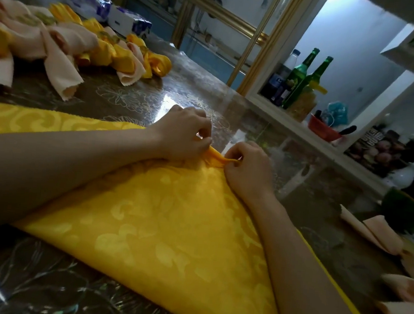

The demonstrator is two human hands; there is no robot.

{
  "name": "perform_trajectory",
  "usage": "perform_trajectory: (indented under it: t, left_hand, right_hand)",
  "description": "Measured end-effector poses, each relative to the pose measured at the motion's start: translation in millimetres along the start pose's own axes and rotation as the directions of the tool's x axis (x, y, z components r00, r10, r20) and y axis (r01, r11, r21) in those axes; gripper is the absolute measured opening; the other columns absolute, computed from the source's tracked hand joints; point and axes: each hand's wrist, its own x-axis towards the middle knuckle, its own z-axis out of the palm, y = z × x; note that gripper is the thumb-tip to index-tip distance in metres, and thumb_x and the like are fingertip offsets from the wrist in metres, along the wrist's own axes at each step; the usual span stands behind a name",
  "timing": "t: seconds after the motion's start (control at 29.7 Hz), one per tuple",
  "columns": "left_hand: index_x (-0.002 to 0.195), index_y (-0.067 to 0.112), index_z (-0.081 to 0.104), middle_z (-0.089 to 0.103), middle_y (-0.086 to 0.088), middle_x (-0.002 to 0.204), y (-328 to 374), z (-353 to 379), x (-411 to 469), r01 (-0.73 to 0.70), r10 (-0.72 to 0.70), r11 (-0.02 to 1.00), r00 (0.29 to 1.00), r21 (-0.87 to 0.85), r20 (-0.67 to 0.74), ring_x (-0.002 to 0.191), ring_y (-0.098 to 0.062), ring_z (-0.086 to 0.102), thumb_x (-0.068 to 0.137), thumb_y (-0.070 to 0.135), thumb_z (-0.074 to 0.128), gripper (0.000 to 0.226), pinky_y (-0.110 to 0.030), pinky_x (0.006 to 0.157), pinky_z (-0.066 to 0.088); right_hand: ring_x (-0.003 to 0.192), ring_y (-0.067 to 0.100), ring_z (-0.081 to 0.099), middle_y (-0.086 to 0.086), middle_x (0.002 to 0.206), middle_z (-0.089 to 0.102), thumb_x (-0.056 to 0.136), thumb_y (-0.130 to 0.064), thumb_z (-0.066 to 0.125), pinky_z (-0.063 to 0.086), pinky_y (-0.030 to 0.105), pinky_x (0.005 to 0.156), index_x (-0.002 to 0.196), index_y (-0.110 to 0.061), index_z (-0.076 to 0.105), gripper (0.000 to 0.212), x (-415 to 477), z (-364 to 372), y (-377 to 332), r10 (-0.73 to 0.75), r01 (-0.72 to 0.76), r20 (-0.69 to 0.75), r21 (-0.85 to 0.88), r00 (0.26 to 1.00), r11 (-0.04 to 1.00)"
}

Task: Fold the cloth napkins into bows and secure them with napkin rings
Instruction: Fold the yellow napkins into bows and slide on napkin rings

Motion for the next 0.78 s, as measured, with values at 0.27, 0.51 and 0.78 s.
perform_trajectory:
  t: [0.27, 0.51, 0.78]
  left_hand:
    - [0.100, 0.012, 0.061, 0.063, -0.002, 0.096, -2.2, 2.3, 0.3, -0.002, 0.003, 0.999, 1.000, 0.037, -0.016, 0.097, -0.017, 0.049, 0.094, 0.033, 0.051, 0.024, -0.025, 0.078, 0.023]
    - [0.115, 0.025, 0.065, 0.053, -0.001, 0.120, -3.3, 1.9, 2.6, 0.002, -0.023, 0.992, 0.986, 0.127, 0.164, 0.121, -0.020, 0.035, 0.091, 0.043, 0.051, 0.033, -0.033, 0.100, 0.022]
    - [0.100, 0.022, 0.069, 0.060, 0.002, 0.110, -4.6, -4.9, 5.4, -0.013, 0.008, 1.000, 0.980, 0.026, 0.200, 0.106, -0.014, 0.040, 0.087, 0.029, 0.063, 0.016, -0.030, 0.089, 0.026]
  right_hand:
    - [0.076, 0.025, 0.055, 0.008, 0.077, 0.060, 0.086, -0.016, 0.054, 0.048, 0.045, 0.080, 0.074, 0.000, 0.068, 0.024, -1.5, 1.9, -0.9, 0.068, -0.071, 0.027, 0.132, 0.997, 0.989]
    - [0.071, 0.007, 0.053, -0.006, 0.076, 0.057, 0.089, -0.022, 0.061, 0.044, 0.020, 0.065, 0.076, -0.021, 0.061, 0.013, 1.0, -5.9, 1.6, 0.184, -0.231, 0.204, 0.240, 0.962, 0.943]
    - [0.073, 0.006, 0.056, -0.003, 0.081, 0.060, 0.085, -0.003, 0.060, 0.043, 0.015, 0.058, 0.078, -0.022, 0.061, 0.020, 1.4, -26.3, -2.7, 0.157, -0.265, 0.365, 0.268, 0.918, 0.926]
